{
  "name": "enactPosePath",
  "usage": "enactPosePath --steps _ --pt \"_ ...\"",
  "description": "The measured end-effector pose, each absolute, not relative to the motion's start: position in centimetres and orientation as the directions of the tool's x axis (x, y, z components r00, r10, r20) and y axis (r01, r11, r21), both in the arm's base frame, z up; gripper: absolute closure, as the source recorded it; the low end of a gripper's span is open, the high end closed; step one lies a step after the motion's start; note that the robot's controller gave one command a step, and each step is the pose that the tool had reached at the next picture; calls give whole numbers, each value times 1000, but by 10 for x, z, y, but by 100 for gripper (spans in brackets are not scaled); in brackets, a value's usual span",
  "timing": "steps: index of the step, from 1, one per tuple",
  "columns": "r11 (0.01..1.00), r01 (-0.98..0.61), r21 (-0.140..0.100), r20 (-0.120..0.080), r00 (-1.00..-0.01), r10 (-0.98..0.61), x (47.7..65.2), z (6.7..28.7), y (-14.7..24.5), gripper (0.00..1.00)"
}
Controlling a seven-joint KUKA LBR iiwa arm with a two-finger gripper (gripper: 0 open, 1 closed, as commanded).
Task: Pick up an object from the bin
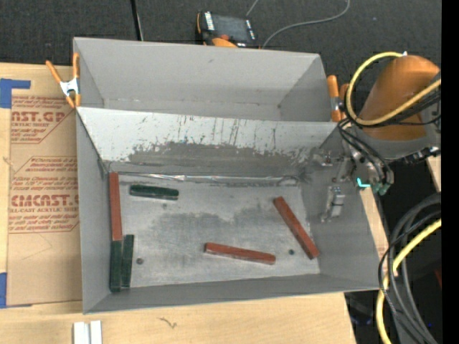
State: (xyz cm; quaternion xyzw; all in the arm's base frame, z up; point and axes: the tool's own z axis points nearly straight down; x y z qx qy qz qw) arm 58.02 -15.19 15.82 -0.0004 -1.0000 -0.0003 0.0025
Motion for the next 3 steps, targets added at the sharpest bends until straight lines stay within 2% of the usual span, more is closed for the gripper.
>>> enactPosePath --steps 1,2,3 --pt "899 -438 2 1 -899 -438 590 69 -122 0" --pt "795 -607 2 -1 -795 -607 560 70 -84 0" --pt "827 -563 -4 -9 -826 -563 551 171 -34 0"
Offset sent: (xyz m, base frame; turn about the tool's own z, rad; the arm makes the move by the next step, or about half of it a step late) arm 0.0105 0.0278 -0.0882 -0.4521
